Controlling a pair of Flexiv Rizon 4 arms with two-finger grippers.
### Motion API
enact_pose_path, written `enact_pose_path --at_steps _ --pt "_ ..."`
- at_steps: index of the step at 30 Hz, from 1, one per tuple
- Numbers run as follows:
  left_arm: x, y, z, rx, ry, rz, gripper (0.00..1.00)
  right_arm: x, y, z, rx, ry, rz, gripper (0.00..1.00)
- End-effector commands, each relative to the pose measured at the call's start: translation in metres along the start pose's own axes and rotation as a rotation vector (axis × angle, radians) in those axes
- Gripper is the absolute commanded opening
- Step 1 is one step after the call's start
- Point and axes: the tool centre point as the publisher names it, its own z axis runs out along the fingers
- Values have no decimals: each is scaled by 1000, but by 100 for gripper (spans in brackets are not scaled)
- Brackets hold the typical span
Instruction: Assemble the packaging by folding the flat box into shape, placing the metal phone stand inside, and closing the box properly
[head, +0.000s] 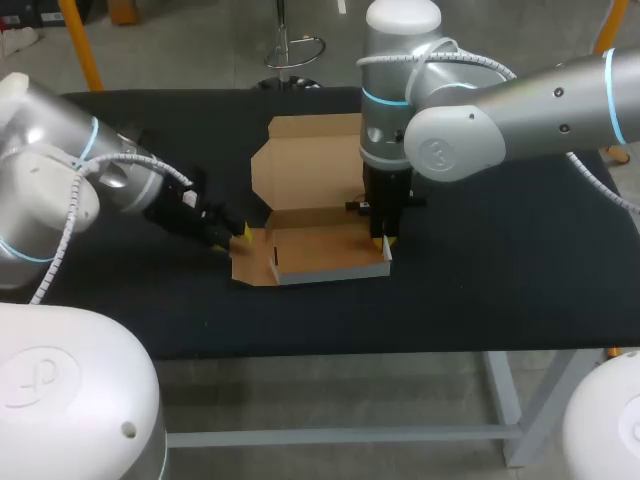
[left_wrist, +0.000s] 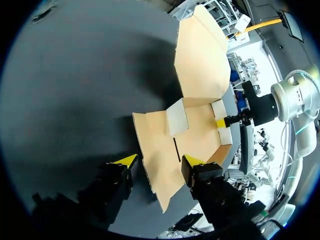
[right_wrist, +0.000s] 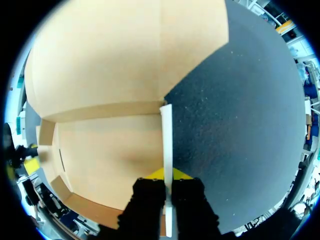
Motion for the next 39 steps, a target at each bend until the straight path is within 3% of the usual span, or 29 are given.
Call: enact_pose_path --at_steps 1,3,6,25,35,39 --pt "0 -6 10 -35 -11 -10 50 0 0 0 3 -1 0 0" --pt "1 -6 11 -40 -18 -18 38 0 0 0 3 -1 0 0" --pt "7 -5 10 -40 -53 -28 0 0 0 0 3 -1 0 0" --pt "45 -14 3 -42 -387 -112 0 0 0 0 3 -1 0 0" --pt "52 -17 13 -41 -480 -118 0 0 0 0 3 -1 0 0" --pt "55 -16 12 -51 -469 -102 0 0 0 0 3 -1 0 0"
